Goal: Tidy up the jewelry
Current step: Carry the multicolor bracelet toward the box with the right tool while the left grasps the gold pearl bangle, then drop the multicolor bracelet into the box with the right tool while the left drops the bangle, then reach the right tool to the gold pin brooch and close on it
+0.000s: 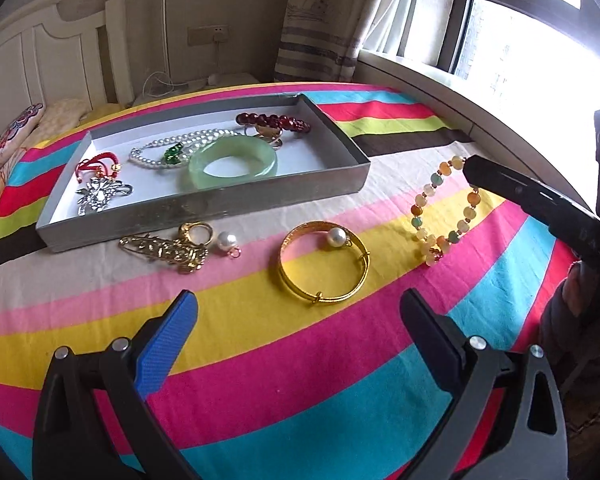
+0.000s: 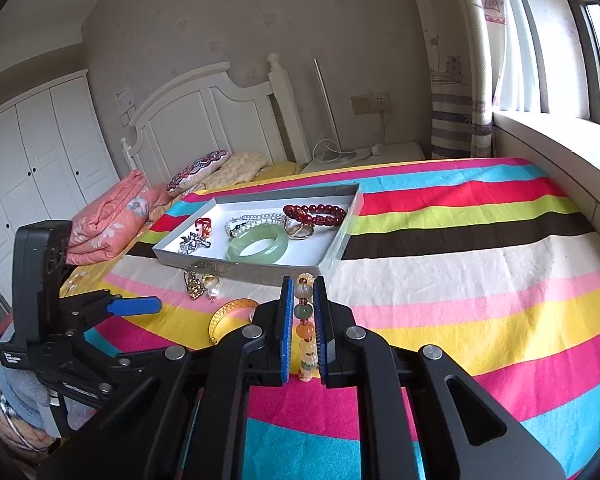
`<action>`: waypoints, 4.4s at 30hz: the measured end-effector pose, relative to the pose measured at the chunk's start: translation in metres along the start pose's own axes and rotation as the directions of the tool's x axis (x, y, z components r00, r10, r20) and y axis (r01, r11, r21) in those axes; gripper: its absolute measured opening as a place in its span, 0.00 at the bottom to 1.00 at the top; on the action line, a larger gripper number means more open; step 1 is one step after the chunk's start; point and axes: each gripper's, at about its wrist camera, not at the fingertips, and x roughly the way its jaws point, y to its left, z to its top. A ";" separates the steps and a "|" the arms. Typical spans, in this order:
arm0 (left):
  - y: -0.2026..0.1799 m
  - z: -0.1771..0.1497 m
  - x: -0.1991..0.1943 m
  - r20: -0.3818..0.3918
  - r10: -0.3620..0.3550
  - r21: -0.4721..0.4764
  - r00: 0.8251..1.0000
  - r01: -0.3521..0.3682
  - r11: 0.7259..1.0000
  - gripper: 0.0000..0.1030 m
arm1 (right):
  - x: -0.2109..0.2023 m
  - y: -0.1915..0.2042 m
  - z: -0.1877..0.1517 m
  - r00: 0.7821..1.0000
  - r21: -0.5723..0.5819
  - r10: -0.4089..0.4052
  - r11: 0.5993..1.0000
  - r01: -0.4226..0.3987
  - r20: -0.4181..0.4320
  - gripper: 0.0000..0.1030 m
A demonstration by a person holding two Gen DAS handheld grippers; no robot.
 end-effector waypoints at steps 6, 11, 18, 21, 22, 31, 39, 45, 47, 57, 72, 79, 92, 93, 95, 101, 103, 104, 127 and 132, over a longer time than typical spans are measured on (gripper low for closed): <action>-0.016 0.012 0.028 -0.056 0.015 0.043 0.998 -0.012 0.999 0.97 | -0.004 -0.007 -0.001 1.000 0.018 0.007 1.000 -0.007 0.006 0.11; -0.020 0.021 0.046 -0.107 0.035 0.062 0.994 -0.029 0.998 0.97 | -0.007 -0.011 -0.002 1.000 0.033 0.014 0.999 -0.014 0.014 0.11; -0.025 0.022 0.047 -0.092 0.055 0.112 0.994 -0.044 0.993 0.80 | -0.008 -0.011 -0.001 1.000 0.033 0.023 0.999 -0.023 0.013 0.11; -0.027 0.023 0.044 -0.082 0.045 0.133 0.996 -0.033 0.991 0.65 | -0.008 -0.011 -0.001 1.000 0.035 0.022 0.999 -0.023 0.014 0.11; -0.028 0.022 0.043 -0.079 0.041 0.141 0.996 -0.029 0.990 0.59 | -0.007 -0.011 -0.001 1.000 0.035 0.023 0.999 -0.023 0.013 0.11; -0.031 0.020 0.033 -0.040 0.051 0.158 0.998 -0.044 0.987 0.58 | -0.008 -0.011 -0.001 1.000 0.037 0.021 0.999 -0.021 0.014 0.11; -0.035 0.031 0.015 0.008 0.039 0.169 0.999 -0.040 0.985 0.58 | -0.008 -0.009 0.000 1.000 0.031 0.024 0.999 -0.024 0.018 0.11; -0.032 0.031 0.013 0.010 0.048 0.162 0.999 -0.049 0.986 0.58 | -0.011 -0.005 0.005 0.999 0.015 0.026 1.000 -0.026 0.029 0.11; -0.029 0.031 0.012 0.012 0.049 0.154 0.999 -0.050 0.987 0.58 | -0.012 -0.003 0.007 0.999 0.006 0.027 1.000 -0.027 0.035 0.11; -0.007 0.035 0.004 0.036 0.062 0.110 0.997 -0.066 0.992 0.58 | -0.007 0.018 0.026 0.998 -0.058 0.030 0.998 -0.027 0.049 0.11; 0.054 0.065 0.001 0.067 0.124 -0.022 0.990 -0.123 0.992 0.58 | 0.052 0.048 0.079 0.998 -0.141 0.054 0.989 -0.052 0.014 0.11; 0.101 0.082 0.014 0.065 0.163 -0.152 0.984 -0.151 0.977 0.59 | 0.098 0.058 0.113 0.996 -0.118 0.084 0.989 -0.087 -0.025 0.11; 0.143 0.084 0.038 0.035 0.209 -0.242 0.977 -0.195 0.951 0.59 | 0.190 0.089 0.144 0.985 -0.036 0.111 0.992 -0.117 -0.134 0.11; 0.145 0.082 0.039 0.035 0.211 -0.244 0.977 -0.197 0.949 0.59 | 0.196 0.091 0.143 0.983 -0.034 0.109 0.993 -0.115 -0.145 0.11; 0.148 0.080 0.039 0.036 0.217 -0.251 0.976 -0.201 0.947 0.59 | 0.209 0.096 0.140 0.980 -0.038 0.094 0.994 -0.102 -0.175 0.11; 0.159 0.072 0.020 0.075 0.235 -0.278 0.969 -0.206 0.938 0.78 | 0.212 0.091 0.130 0.976 -0.019 0.091 0.995 -0.097 -0.199 0.14; 0.162 0.068 0.012 0.086 0.238 -0.289 0.968 -0.204 0.935 0.80 | 0.202 0.086 0.126 0.977 -0.015 0.096 0.995 -0.101 -0.189 0.14; 0.164 0.064 0.006 0.094 0.241 -0.297 0.966 -0.204 0.933 0.81 | 0.196 0.083 0.125 0.977 -0.012 0.101 0.994 -0.105 -0.185 0.14; 0.170 -0.036 -0.064 0.086 0.249 -0.355 0.965 -0.203 0.912 0.96 | 0.114 0.132 0.008 0.955 -0.293 0.107 0.937 -0.190 -0.275 0.45; 0.177 -0.042 -0.066 0.104 0.216 -0.399 0.971 -0.159 0.903 0.97 | 0.123 0.153 0.006 0.945 -0.336 0.131 0.913 -0.233 -0.298 0.43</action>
